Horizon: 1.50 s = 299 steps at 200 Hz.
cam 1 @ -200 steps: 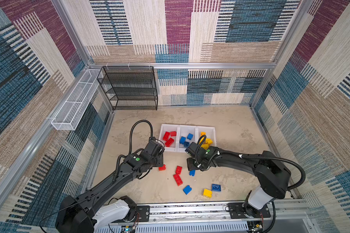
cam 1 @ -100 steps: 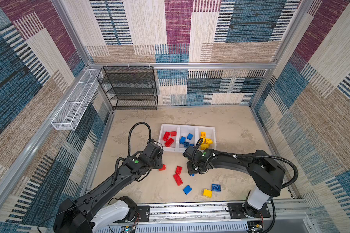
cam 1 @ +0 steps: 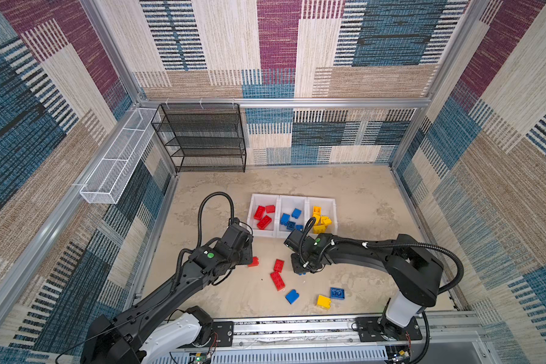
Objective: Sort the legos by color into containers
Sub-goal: 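Carry the blue brick into the middle compartment and open the right gripper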
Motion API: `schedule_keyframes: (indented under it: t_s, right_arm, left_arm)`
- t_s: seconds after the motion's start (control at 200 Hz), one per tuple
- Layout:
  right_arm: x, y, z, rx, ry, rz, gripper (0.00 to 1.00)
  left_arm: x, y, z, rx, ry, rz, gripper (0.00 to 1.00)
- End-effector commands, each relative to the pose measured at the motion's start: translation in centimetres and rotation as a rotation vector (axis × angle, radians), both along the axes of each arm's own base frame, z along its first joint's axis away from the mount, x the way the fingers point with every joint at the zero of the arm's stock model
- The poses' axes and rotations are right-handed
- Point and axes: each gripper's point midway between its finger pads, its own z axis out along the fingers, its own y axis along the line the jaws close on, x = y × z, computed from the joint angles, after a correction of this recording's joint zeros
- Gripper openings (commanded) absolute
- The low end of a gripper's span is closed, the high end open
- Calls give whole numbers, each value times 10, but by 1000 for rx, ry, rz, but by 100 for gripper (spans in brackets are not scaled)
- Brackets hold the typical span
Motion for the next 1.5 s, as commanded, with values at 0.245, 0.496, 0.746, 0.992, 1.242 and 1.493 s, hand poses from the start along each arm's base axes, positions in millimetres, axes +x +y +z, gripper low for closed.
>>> schedule_keyframes:
  t_s: [0.245,0.496,0.746,0.992,1.242,1.493]
  right_arm:
    - [121,15,92,104,-279,-1,34]
    - [185,16,101,123,-331,-8,35]
    - [199,15,114,129,-361,-25,66]
    - [185,1,121,146,-366,-52,69]
    - [169,-9,123,162,-359,-68,69]
    - [155,-18,117,163,-340,-74,69]
  left_arm:
    - [-8,-5,-4,-59,38,13,59]
    - [-13,-10,-8,-98,68,12,59]
    - [-19,-14,-12,-130,92,9,59]
    - [-25,-17,-18,-142,119,2,61]
    - [-31,-28,-22,-137,143,-27,63]
    - [-48,-64,-35,-86,207,-116,65]
